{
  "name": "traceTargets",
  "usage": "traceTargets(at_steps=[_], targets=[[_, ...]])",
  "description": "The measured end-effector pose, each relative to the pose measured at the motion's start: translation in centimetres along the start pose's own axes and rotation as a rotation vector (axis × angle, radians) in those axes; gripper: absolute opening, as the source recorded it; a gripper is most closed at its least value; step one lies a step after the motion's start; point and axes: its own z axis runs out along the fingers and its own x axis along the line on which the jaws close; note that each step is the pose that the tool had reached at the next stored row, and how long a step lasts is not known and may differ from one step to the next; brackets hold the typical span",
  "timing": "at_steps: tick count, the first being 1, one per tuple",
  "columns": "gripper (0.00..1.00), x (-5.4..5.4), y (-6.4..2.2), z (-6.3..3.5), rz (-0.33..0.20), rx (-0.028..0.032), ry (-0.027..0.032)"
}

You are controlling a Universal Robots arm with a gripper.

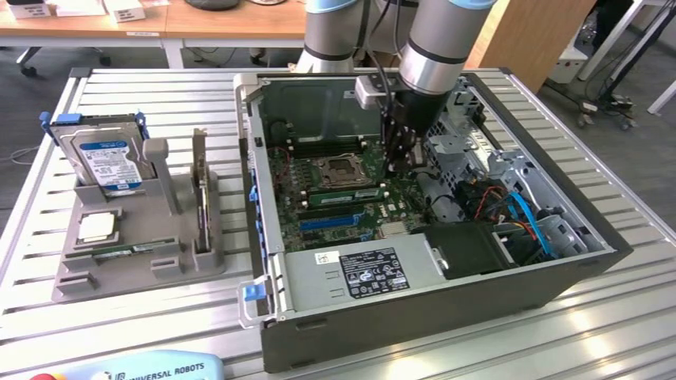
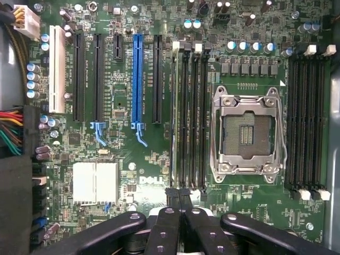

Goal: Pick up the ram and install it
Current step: 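Press down the ram until it locks into place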

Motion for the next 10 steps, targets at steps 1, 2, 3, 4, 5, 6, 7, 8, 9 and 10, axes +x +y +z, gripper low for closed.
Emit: traceTargets(at_steps=[1, 2, 3, 4, 5, 6, 7, 8, 9, 10], targets=[[0.10, 0.00, 0.00, 0.08, 0.000, 0.0000, -0.0001], [0.10, 0.00, -0.01, 0.17, 0.000, 0.0000, -0.0002], [0.10, 0.00, -0.01, 0.24, 0.000, 0.0000, -0.0002], [0.10, 0.00, -0.01, 0.31, 0.000, 0.0000, -0.0003], [0.10, 0.00, -0.01, 0.38, 0.000, 0.0000, -0.0004], [0.10, 0.00, -0.02, 0.44, 0.000, 0.0000, -0.0004], [0.10, 0.00, -0.02, 0.50, 0.000, 0.0000, -0.0005], [0.10, 0.00, -0.02, 0.54, 0.000, 0.0000, -0.0005], [0.10, 0.00, -0.02, 0.57, 0.000, 0.0000, -0.0004], [0.10, 0.01, -0.02, 0.57, 0.000, -0.0001, -0.0003]])
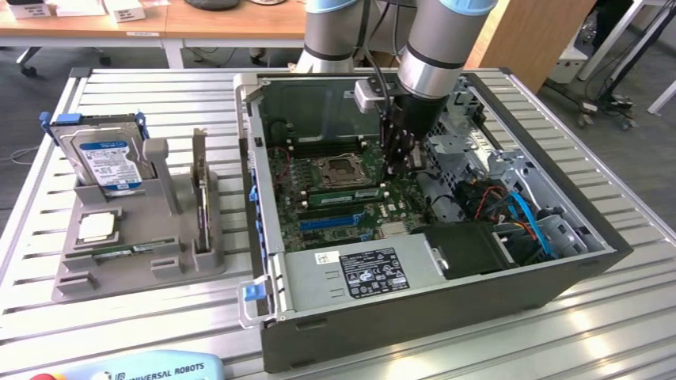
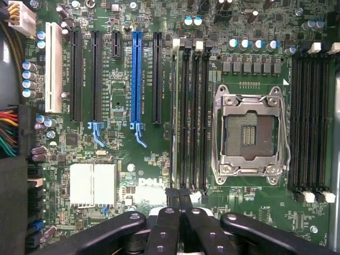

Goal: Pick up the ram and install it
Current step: 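Press down the ram until it locks into place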

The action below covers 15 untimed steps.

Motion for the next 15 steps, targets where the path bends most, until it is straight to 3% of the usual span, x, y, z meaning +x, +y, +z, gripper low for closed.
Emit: traceTargets(at_steps=[15], targets=[[0.10, -0.20, 0.00, 0.04, 0.000, 0.0001, -0.0001]])
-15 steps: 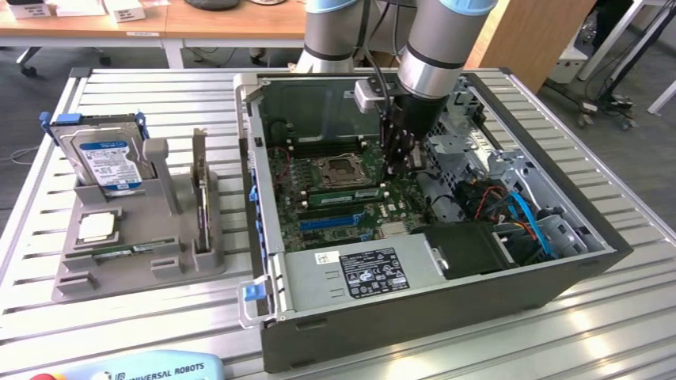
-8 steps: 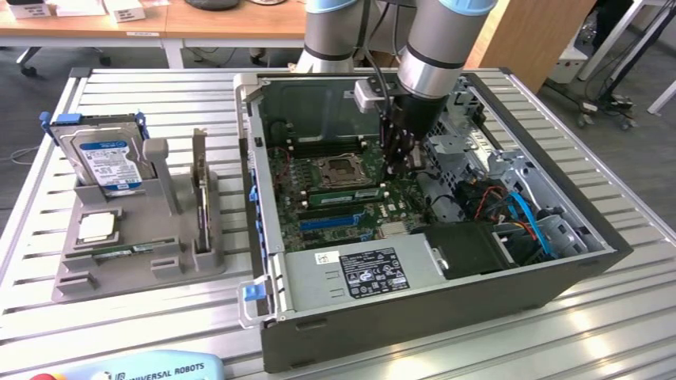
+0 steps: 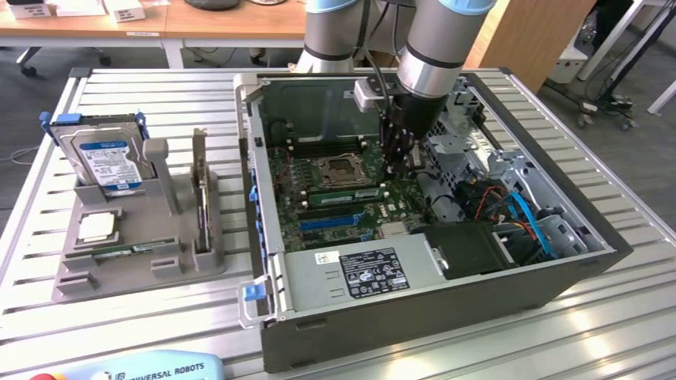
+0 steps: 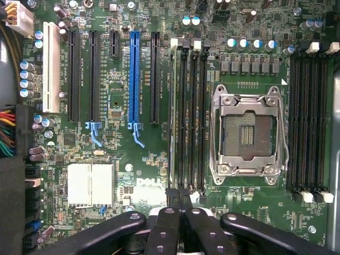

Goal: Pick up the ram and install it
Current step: 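Press down the ram until it locks into place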

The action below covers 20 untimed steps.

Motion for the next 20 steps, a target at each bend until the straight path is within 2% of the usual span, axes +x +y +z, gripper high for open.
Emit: traceTargets(at_steps=[20], targets=[[0.10, 0.0, -0.05, 1.22, 0.000, 0.0001, -0.0002]])
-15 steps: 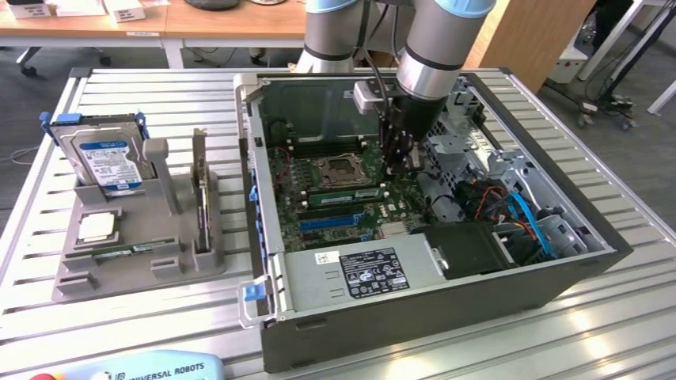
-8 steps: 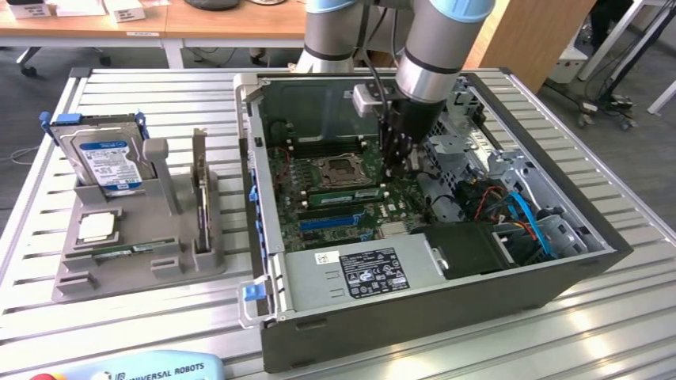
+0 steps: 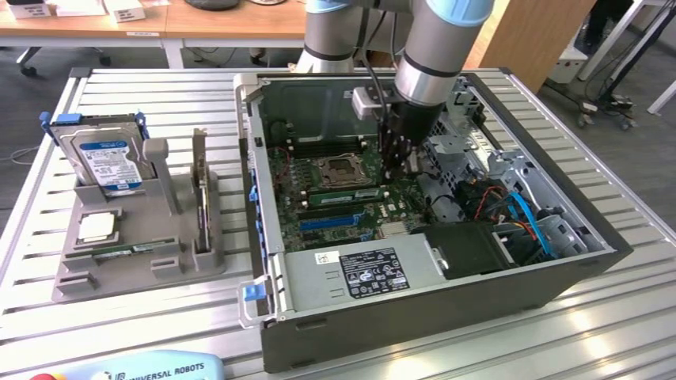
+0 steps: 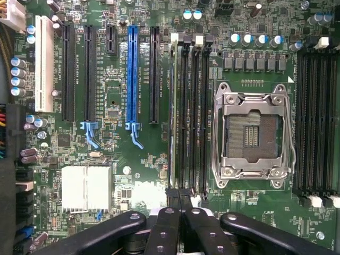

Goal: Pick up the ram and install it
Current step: 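Press down the ram until it locks into place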

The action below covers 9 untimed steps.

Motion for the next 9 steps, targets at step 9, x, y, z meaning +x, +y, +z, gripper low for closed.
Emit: traceTargets(at_steps=[9], targets=[[0.10, 0.01, -0.01, 0.40, 0.000, -0.0001, 0.0000]])
